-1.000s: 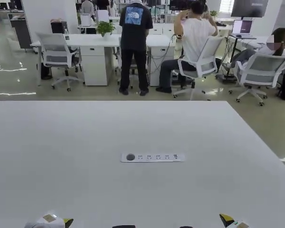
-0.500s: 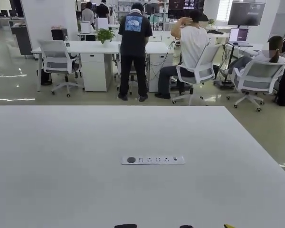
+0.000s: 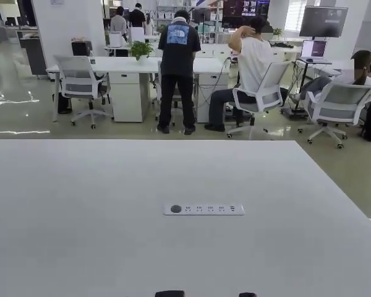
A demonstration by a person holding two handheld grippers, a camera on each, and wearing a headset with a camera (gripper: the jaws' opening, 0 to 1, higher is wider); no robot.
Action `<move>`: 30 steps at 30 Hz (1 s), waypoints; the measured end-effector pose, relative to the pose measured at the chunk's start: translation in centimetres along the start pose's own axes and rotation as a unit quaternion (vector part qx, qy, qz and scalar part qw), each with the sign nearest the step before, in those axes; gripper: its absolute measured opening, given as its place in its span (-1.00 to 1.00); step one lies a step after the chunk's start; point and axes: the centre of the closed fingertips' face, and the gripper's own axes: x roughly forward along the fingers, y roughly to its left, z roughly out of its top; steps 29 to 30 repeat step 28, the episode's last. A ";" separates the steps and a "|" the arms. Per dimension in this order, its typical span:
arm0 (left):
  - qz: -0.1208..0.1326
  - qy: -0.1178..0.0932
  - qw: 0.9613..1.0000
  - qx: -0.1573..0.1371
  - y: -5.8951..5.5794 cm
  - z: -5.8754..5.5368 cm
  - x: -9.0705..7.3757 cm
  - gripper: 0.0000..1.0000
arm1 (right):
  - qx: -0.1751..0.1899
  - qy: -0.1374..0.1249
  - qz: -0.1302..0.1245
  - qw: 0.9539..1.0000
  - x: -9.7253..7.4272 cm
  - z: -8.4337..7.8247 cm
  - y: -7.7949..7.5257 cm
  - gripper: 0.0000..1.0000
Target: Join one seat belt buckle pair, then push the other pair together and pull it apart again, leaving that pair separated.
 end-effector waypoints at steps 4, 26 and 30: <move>0.000 -0.002 1.000 0.003 -0.4 0.1 -0.2 1.00 | 0.003 0.001 -0.001 1.000 -0.3 -0.2 0.2 0.93; 0.001 -0.013 1.000 0.005 -1.0 0.2 -1.0 1.00 | 0.006 -0.002 -0.003 1.000 -1.1 -1.0 1.1 0.96; 0.000 -0.014 1.000 0.004 -1.1 0.3 -1.0 1.00 | 0.003 -0.003 -0.005 1.000 -1.2 -0.8 1.1 0.95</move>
